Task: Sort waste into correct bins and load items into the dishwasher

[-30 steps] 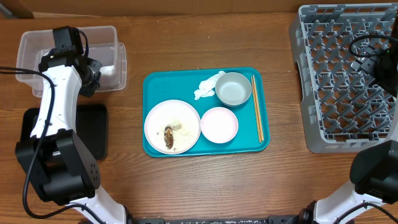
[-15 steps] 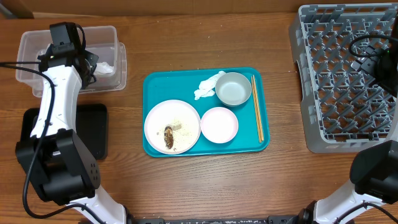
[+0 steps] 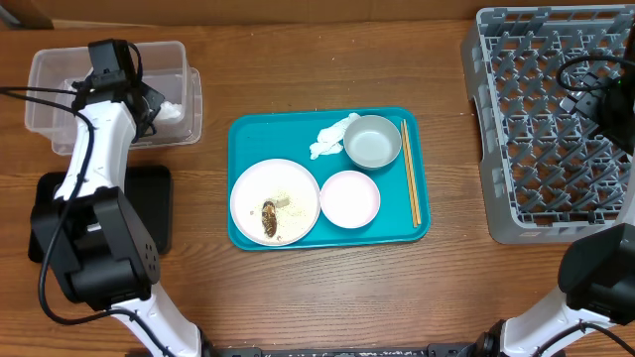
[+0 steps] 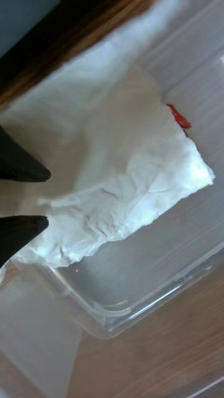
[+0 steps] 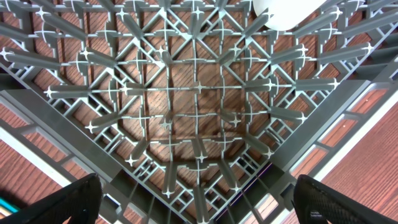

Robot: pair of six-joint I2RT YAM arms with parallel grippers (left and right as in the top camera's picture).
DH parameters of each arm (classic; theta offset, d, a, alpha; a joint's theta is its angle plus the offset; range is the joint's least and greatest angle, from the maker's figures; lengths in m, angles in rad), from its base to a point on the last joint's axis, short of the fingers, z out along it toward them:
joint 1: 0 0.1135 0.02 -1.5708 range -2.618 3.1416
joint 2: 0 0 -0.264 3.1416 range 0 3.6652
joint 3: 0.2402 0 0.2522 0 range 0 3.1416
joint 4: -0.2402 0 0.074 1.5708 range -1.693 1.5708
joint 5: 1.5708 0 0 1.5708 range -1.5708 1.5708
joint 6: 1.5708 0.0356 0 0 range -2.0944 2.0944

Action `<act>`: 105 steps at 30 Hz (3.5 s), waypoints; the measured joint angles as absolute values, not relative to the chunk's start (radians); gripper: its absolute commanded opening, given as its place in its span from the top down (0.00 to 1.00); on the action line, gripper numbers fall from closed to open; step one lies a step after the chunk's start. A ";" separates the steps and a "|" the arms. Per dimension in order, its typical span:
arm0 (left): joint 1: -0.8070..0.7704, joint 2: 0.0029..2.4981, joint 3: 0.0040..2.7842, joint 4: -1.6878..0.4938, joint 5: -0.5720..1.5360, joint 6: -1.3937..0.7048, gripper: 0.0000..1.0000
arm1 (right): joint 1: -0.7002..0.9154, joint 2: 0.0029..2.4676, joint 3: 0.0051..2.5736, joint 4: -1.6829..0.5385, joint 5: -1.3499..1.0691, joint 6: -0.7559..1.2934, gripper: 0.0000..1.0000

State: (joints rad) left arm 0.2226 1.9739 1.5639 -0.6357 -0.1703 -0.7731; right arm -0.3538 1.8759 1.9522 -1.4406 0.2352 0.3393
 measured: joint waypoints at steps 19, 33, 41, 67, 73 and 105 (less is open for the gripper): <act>0.223 1.969 1.733 -0.676 -0.173 -0.513 0.70 | -0.354 1.876 1.952 -1.440 0.236 0.339 0.00; 0.223 1.884 1.815 -1.045 -0.177 -0.655 0.96 | -0.353 1.876 1.952 -1.441 0.235 0.339 0.00; 0.223 2.007 1.812 -1.015 -0.193 -0.705 0.96 | -0.353 1.876 1.952 -1.441 0.236 0.339 0.00; 0.288 2.129 1.810 -0.832 -0.244 -0.735 0.91 | -0.353 1.876 1.952 -1.440 0.236 0.340 0.00; 0.288 2.133 1.812 -0.766 -0.242 -0.672 0.91 | -0.353 1.876 1.952 -1.440 0.236 0.339 0.00; -0.191 2.069 2.084 -1.024 0.325 -0.267 0.08 | -0.353 1.876 1.952 -1.440 0.235 0.339 0.00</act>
